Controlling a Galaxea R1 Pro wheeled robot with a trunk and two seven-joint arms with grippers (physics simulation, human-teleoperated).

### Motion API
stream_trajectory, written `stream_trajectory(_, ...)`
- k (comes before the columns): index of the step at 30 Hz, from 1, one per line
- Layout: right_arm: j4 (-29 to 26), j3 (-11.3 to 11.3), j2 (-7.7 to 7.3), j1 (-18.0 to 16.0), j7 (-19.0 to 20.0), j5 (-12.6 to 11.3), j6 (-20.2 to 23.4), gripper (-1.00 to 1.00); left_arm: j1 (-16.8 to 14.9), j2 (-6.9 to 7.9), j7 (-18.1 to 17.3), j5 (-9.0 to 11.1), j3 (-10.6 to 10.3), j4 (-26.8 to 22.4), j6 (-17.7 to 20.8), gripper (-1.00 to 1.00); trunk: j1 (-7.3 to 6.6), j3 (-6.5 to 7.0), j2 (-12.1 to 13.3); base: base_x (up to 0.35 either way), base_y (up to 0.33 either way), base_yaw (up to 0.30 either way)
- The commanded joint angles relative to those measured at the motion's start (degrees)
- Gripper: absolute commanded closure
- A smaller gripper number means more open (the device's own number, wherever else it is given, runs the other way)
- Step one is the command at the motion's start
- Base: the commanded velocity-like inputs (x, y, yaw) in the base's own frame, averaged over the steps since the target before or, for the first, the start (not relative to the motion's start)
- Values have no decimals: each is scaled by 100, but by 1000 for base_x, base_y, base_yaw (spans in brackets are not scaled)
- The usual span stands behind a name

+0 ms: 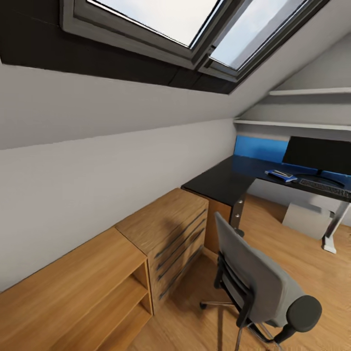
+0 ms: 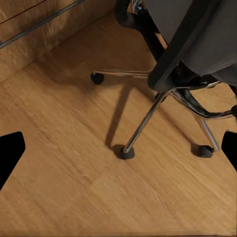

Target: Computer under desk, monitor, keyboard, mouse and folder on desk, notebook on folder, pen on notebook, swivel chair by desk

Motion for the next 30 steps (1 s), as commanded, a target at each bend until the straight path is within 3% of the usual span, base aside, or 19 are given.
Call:
stream_trajectory(1,12,50,4,-8,-30,-24,-19,-100,-4,0,-24,-53,51,4,-19,-100,2,-13,-8,34,206,-227)
stream_trajectory(30,13,42,0,-8,-30,-24,-19,-100,-4,0,-21,-53,50,4,-13,-100,2,-226,-8,11,27,-137)
